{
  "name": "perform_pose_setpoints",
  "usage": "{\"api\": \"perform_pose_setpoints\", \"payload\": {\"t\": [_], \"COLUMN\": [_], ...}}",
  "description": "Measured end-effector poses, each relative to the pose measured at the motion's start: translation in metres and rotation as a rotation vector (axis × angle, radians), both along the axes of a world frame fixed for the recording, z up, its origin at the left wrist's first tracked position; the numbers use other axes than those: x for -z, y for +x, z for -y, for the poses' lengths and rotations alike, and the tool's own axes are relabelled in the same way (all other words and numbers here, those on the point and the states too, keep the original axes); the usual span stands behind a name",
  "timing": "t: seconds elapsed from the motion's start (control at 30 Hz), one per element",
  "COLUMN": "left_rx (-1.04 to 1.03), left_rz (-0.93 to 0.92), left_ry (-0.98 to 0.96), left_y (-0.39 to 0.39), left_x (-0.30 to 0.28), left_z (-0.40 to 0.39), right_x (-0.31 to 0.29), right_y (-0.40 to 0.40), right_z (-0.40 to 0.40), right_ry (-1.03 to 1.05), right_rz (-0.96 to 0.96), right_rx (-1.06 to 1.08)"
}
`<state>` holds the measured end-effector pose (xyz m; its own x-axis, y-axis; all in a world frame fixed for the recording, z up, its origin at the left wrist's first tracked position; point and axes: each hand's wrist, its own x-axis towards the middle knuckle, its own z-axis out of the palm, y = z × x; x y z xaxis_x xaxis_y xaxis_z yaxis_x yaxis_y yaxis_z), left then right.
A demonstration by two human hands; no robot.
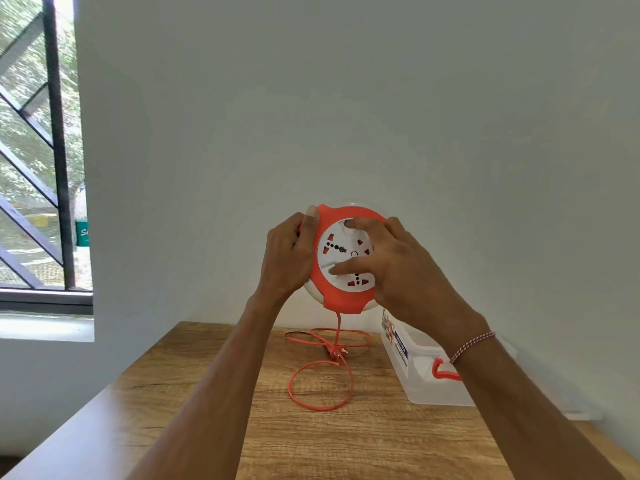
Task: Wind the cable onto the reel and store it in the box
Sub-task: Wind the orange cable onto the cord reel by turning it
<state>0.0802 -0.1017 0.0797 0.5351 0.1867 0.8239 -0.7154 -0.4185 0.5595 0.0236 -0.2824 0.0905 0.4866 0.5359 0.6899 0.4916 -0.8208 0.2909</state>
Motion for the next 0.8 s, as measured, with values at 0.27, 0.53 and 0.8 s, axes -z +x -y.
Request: {"api": "perform_pose_setpoints", "payload": {"t": [0.27,0.53,0.8], "left_rx": [-0.03,-0.019,-0.017], "left_rz": [0.036,0.068,0.057], "left_ry": [0.015,0.0,0.003], "left_y": [-0.001,-0.001,0.0], "left_x": [0.001,0.0,0.001], "left_z": [0.002,0.004,0.002], "right_x": [0.003,0.01,0.009], "right_y": [-0.009,-0.003,-0.001], "right_z": [-0.008,-0.01,-0.011], "right_ry": [-0.063,0.192,0.291], "right_rz": [0.067,0.186,0.143], "right_rx": [0.206,0.186,0.108]}}
